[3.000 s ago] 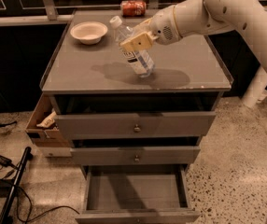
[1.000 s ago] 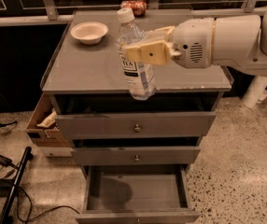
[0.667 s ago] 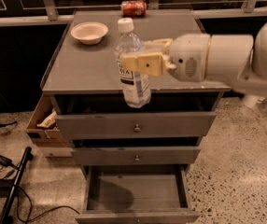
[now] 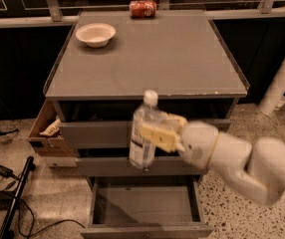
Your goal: Place blue plastic bottle into bottom drawer
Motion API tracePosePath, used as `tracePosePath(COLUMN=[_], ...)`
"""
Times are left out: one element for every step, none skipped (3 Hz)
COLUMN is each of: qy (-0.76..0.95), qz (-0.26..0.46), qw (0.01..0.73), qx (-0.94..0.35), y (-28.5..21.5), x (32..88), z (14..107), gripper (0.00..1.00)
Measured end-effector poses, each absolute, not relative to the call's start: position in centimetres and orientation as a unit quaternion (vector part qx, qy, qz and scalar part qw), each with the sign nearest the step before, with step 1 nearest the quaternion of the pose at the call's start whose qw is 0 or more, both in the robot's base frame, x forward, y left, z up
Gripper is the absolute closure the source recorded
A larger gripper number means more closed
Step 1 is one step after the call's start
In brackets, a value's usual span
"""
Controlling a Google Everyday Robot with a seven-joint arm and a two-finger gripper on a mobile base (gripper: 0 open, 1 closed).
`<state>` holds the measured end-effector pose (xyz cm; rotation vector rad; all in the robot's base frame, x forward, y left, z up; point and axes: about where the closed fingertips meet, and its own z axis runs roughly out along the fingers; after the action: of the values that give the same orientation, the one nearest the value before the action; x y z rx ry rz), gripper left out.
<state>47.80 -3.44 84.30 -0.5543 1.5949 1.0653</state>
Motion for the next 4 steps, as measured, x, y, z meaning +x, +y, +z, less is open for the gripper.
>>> tracePosePath(qy=[0.672, 0.672, 0.667, 0.634], qz=[0.449, 0.449, 0.442, 0.439], qw=[0.548, 0.548, 0.556, 0.576], qx=[-0.215, -0.215, -0.226, -0.270], y=[-5.5, -5.5, -6.8, -8.5], x=[45.2, 45.2, 45.6, 46.9], z=[79.3, 79.2, 75.7, 70.3], gripper=[1.00, 1.00, 1.00, 1.00])
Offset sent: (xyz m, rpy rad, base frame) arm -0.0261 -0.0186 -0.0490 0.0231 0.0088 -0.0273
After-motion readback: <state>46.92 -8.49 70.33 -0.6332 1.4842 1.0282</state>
